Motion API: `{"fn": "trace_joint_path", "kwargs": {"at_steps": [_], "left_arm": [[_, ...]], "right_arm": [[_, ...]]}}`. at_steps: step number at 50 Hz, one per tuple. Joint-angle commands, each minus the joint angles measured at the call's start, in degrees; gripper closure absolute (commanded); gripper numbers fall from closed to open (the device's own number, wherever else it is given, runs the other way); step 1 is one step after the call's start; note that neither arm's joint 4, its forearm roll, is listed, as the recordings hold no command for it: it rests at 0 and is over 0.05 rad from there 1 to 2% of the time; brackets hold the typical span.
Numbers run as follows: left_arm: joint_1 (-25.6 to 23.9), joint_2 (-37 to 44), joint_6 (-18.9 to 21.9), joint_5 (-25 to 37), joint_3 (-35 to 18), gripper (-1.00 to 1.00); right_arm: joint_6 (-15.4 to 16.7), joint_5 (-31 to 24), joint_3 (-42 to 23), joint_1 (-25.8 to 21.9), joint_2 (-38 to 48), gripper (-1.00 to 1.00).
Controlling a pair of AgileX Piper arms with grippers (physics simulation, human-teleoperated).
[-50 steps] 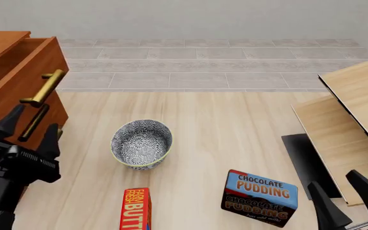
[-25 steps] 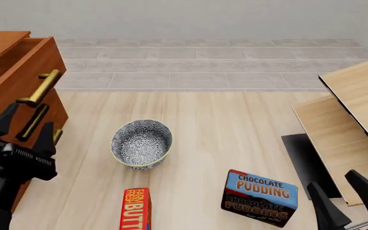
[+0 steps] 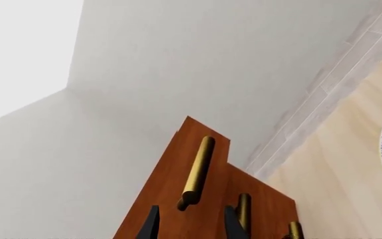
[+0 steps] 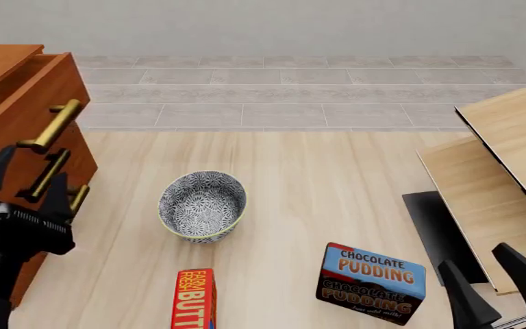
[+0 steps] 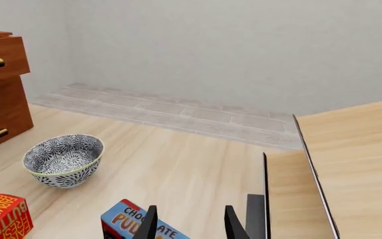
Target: Close the top drawer of the cabinet.
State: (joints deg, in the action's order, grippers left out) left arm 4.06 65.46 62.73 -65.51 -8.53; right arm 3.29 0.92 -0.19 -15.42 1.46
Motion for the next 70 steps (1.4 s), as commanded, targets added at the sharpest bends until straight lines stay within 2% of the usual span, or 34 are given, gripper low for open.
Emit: {"fn": "trace_joint_path", "kwargs": {"at_steps": [1, 32, 61, 70], "left_arm": [[2.41, -0.41, -0.24, -0.37, 0.11, -1.0], [5.63, -3.14, -1.09, 2.66, -0.49, -1.0], [7.19, -1.86, -0.59, 0.57, 0.14, -1.0], [8.07, -2.55, -0.9, 1.64, -0.5, -1.0]], "right_arm": [[-0.15, 0.01, 0.0, 0.18, 0.03, -1.0], [-0.26, 0.04, 0.0, 0.01, 0.11, -1.0], [0.14, -0.08, 0.0, -0.02, -0.18, -1.0], [0.29, -0.23, -0.01, 0.1, -0.55, -1.0]]}}
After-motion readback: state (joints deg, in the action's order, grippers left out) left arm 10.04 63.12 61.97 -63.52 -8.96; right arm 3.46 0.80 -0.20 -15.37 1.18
